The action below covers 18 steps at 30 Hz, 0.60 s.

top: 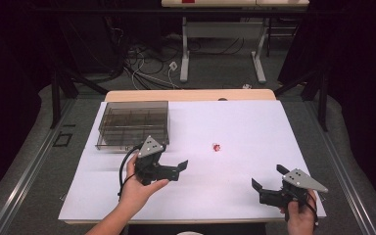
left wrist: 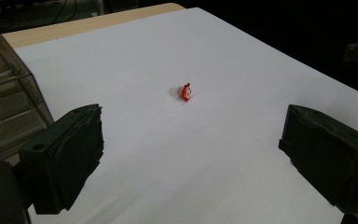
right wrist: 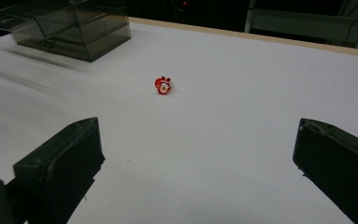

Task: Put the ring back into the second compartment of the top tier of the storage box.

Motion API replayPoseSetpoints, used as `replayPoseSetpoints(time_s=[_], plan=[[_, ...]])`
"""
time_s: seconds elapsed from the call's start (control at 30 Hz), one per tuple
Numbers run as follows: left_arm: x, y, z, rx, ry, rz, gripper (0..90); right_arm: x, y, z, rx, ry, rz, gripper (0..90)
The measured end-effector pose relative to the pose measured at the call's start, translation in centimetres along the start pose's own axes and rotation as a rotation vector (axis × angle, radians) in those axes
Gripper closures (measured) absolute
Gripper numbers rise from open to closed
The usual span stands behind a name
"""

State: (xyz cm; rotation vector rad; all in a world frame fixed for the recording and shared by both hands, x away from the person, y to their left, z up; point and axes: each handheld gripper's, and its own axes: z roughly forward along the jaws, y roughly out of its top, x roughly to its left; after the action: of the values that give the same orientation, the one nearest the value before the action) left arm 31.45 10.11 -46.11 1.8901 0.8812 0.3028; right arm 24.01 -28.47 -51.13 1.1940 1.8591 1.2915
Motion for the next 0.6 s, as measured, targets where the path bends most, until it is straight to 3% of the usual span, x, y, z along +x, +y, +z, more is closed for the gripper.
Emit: replayPoseSetpoints(time_s=[0.27,0.6], plan=[[-0.4,1.9,2.9,0.027,-0.013,-0.001,7.3,0.0,0.0,0.0,0.002,0.004,0.002,0.9],[-0.3,2.9,5.7,0.047,-0.006,-0.021,7.4,-0.1,0.0,0.0,0.007,0.008,0.002,0.9]])
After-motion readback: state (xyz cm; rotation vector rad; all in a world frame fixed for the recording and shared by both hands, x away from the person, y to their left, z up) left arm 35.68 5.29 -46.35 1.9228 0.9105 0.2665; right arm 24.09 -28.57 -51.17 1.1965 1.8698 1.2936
